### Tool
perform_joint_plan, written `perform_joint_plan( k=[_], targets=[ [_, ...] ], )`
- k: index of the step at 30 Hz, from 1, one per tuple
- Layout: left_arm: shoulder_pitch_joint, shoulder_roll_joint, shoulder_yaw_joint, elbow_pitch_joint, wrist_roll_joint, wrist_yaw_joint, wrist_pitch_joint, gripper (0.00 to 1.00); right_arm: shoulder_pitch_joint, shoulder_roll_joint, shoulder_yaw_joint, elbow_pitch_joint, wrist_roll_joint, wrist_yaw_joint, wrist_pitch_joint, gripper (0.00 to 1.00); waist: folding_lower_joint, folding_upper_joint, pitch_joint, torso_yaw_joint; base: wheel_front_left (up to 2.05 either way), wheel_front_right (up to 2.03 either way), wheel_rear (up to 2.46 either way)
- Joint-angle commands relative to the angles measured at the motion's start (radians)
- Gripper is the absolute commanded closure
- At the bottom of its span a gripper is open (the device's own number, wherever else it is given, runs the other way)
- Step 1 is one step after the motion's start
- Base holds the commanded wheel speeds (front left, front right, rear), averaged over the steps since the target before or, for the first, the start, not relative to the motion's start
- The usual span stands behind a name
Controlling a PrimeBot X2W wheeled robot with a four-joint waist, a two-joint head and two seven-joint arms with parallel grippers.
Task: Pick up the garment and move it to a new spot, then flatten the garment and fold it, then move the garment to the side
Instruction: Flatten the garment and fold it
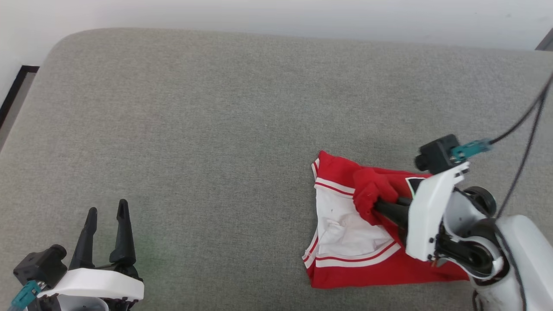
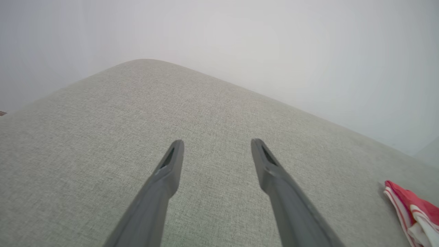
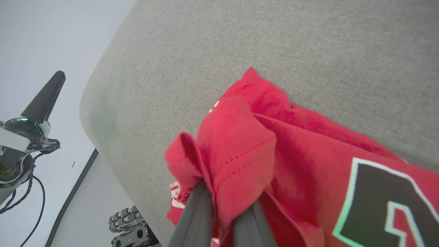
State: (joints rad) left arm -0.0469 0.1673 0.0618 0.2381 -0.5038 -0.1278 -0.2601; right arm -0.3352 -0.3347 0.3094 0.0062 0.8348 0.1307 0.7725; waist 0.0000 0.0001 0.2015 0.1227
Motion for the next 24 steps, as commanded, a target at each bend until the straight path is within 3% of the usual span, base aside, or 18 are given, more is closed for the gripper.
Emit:
perform_joint_plan(
  k=[1, 2, 7, 14, 24],
  targets=[
    [-0.006, 0.003, -0.002, 0.001, -0.009, -0.003, -0.007, 0.0, -0.024, 0.001, 0.021, 0.015, -0.008, 0.0, -0.018, 0.32, 0.0, -0.0001, -0.005, 0.005, 0.0, 0.0, 0.0],
    [-0.004, 0.001, -0.001, -0.001, -0.013, -0.003, -0.007, 0.0, -0.028, 0.006, 0.033, 0.023, -0.001, 0.0, -0.027, 0.0, 0.0, -0.0001, -0.007, 0.006, 0.0, 0.0, 0.0],
    [0.015, 0.006, 0.008, -0.005, -0.014, -0.003, -0.007, 0.0, -0.039, -0.009, 0.052, 0.014, 0.033, 0.0, -0.047, 0.0, 0.0, -0.0001, -0.02, -0.004, 0.0, 0.0, 0.0],
    [0.032, 0.011, 0.028, -0.013, -0.018, -0.003, -0.007, 0.0, -0.002, -0.059, 0.0, -0.049, 0.029, 0.0, -0.108, 0.0, 0.0, -0.0001, -0.032, -0.04, 0.0, 0.0, 0.0],
    [0.057, 0.022, 0.065, -0.035, 0.004, -0.003, -0.007, 0.0, 0.094, -0.124, -0.122, -0.124, -0.045, 0.0, -0.352, 0.0, 0.0, -0.0001, -0.052, -0.124, 0.0, 0.0, 0.0]
  ],
)
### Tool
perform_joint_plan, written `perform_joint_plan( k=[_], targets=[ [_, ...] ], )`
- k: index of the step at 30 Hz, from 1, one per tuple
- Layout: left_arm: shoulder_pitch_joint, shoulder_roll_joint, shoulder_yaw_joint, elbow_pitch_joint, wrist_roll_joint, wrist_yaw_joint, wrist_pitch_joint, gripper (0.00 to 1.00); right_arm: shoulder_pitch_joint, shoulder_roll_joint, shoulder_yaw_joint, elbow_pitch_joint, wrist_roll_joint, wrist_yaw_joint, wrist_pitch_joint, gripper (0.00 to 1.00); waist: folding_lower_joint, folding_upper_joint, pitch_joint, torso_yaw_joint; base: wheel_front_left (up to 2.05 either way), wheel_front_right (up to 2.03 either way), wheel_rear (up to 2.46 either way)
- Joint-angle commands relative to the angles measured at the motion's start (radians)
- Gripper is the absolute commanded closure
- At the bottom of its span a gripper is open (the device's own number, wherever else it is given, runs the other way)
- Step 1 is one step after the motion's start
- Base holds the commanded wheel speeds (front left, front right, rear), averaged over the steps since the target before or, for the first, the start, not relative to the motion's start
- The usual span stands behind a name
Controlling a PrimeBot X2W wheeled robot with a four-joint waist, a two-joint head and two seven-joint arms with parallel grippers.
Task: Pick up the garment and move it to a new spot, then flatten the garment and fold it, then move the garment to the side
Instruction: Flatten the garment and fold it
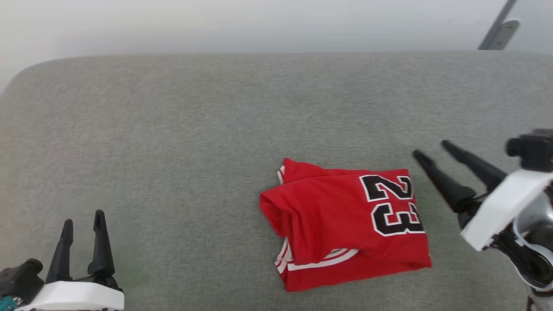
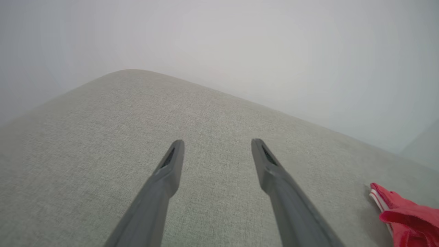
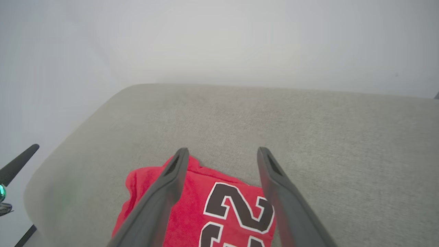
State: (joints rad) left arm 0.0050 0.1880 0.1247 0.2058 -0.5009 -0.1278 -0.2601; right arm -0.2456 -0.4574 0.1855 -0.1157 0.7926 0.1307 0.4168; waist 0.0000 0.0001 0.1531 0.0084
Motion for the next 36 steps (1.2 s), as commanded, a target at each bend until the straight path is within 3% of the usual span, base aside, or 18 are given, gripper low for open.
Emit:
perform_joint_plan(
  k=[1, 11, 19, 27, 36],
  targets=[
    [0.005, 0.003, 0.0, -0.009, 0.004, -0.003, -0.007, 0.0, 0.015, -0.004, -0.007, -0.002, -0.009, 0.0, -0.032, 0.0, 0.0, -0.0001, -0.005, -0.017, 0.0, 0.0, 0.0],
    [0.031, 0.029, -0.005, -0.035, 0.02, -0.003, -0.007, 0.0, 0.098, -0.028, -0.04, 0.092, -0.126, 0.0, -0.38, 0.0, 0.0, -0.0001, -0.04, -0.066, 0.0, 0.0, 0.0],
    [0.068, 0.043, -0.014, -0.06, 0.044, -0.003, -0.007, 0.0, 0.149, -0.041, -0.026, 0.24, -0.212, 0.0, -0.603, 0.0, 0.0, -0.0001, -0.079, -0.063, 0.0, 0.0, 0.0],
    [0.112, 0.036, -0.007, -0.067, 0.057, -0.003, -0.007, 0.0, 0.181, -0.005, -0.071, 0.326, -0.259, 0.0, -0.682, 0.0, 0.0, -0.0001, -0.109, -0.048, 0.0, 0.0, 0.0],
    [0.147, 0.029, -0.004, -0.061, 0.028, -0.003, -0.007, 0.0, 0.246, 0.059, -0.168, 0.287, -0.314, 0.0, -0.682, 0.0, 0.0, -0.0001, -0.138, -0.024, 0.0, 0.0, 0.0]
  ],
)
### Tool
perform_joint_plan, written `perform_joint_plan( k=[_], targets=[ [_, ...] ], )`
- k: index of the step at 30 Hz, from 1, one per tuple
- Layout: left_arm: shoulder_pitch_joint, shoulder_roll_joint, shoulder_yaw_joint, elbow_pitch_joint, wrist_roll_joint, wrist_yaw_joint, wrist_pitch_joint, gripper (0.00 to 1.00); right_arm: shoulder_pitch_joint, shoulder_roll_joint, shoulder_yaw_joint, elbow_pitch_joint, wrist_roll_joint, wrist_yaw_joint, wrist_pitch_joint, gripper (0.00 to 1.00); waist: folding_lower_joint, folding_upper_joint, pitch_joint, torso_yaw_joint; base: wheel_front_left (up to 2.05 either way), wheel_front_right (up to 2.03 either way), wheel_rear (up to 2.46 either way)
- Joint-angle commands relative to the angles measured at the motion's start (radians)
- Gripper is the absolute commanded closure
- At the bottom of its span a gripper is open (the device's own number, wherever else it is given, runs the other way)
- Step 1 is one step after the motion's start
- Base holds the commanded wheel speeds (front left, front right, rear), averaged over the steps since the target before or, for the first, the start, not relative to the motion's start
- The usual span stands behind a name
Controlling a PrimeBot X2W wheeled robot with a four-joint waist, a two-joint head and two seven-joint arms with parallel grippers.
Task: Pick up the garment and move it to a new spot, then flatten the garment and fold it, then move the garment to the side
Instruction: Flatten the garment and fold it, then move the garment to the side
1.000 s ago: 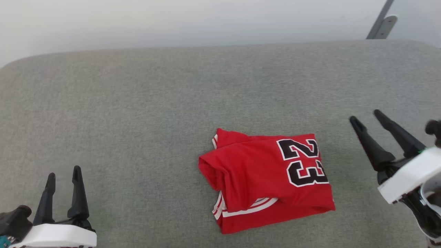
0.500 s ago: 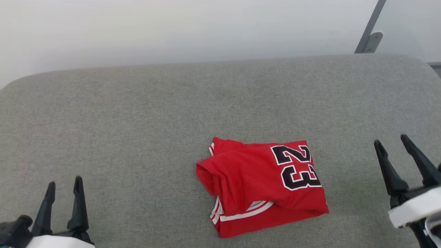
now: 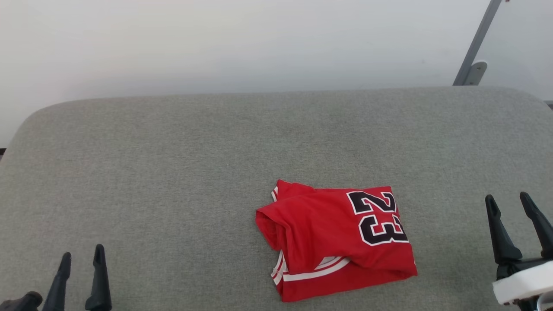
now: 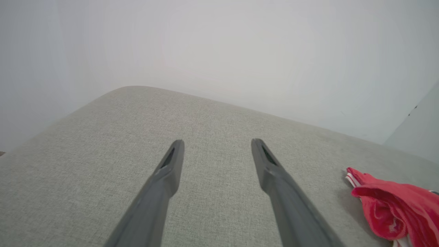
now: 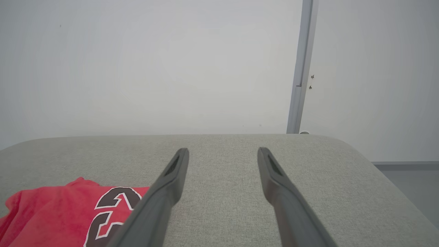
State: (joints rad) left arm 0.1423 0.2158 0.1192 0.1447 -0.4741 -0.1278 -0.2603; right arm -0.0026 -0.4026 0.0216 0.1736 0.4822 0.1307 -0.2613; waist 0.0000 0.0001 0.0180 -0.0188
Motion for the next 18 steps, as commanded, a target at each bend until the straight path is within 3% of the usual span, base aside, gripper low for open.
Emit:
perform_joint_plan(
  k=[1, 18],
  targets=[
    [0.012, 0.003, -0.003, 0.003, -0.001, -0.003, -0.006, 0.0, 0.009, 0.007, -0.008, -0.005, -0.007, 0.0, -0.004, 0.0, 0.0, -0.0001, -0.005, 0.005, 0.0, 0.0, 0.0],
    [0.026, 0.014, -0.043, -0.008, 0.0, -0.003, -0.006, 0.0, 0.058, 0.037, -0.006, -0.004, -0.021, 0.0, -0.005, 0.0, 0.0, -0.0001, -0.02, 0.033, 0.0, 0.0, 0.0]
  ],
)
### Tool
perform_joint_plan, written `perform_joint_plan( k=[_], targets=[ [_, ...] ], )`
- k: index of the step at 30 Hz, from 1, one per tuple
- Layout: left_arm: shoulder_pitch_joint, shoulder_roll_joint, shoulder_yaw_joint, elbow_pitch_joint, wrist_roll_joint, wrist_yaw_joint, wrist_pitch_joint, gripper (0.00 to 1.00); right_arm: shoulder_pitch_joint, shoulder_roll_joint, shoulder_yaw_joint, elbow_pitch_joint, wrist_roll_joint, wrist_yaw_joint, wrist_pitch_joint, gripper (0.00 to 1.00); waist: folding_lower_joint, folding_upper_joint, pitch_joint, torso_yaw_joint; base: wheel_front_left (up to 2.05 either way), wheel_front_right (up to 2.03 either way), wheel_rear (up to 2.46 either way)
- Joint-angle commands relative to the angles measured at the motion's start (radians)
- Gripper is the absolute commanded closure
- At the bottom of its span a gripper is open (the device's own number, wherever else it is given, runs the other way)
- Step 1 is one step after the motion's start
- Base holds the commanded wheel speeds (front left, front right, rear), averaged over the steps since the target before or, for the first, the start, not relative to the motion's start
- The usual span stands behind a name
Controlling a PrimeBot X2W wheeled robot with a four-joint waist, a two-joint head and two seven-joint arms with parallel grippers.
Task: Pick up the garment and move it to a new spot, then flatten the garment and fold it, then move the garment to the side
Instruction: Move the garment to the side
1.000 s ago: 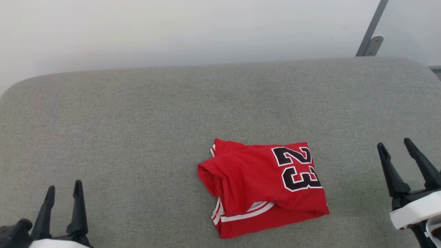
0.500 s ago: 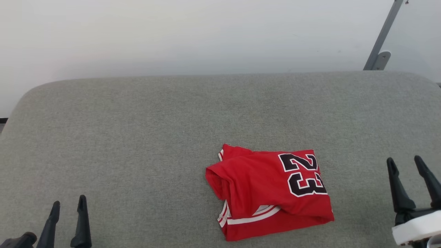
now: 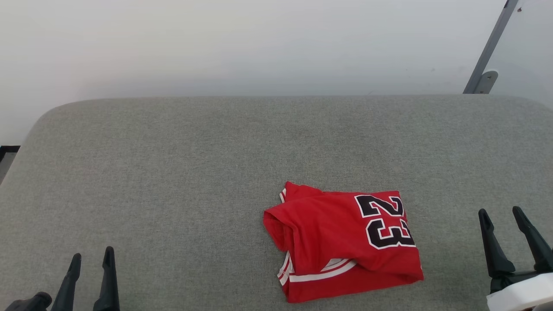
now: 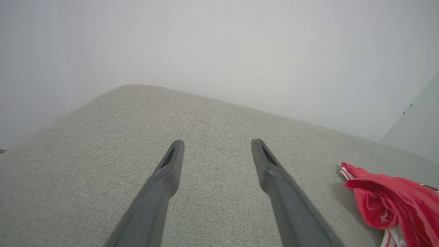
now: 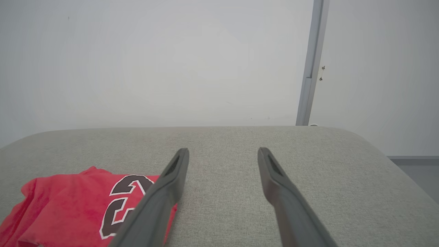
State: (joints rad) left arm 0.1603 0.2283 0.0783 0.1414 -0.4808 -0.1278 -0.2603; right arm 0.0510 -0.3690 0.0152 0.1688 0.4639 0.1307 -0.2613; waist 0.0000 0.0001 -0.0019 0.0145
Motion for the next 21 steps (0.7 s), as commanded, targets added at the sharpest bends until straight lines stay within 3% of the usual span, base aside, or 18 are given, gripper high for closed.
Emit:
perform_joint_plan(
  k=[1, 21],
  targets=[
    [0.008, 0.002, -0.004, -0.005, 0.006, -0.003, -0.006, 0.0, 0.004, 0.004, 0.002, 0.0, -0.004, 0.0, -0.005, 0.0, 0.0, -0.0001, 0.0, 0.001, 0.0, 0.0, 0.0],
    [0.008, -0.006, -0.002, -0.011, 0.025, -0.003, -0.006, 0.0, -0.007, 0.016, 0.007, 0.011, -0.024, 0.0, -0.005, 0.0, 0.0, -0.0001, 0.004, -0.004, 0.0, 0.0, 0.0]
  ],
)
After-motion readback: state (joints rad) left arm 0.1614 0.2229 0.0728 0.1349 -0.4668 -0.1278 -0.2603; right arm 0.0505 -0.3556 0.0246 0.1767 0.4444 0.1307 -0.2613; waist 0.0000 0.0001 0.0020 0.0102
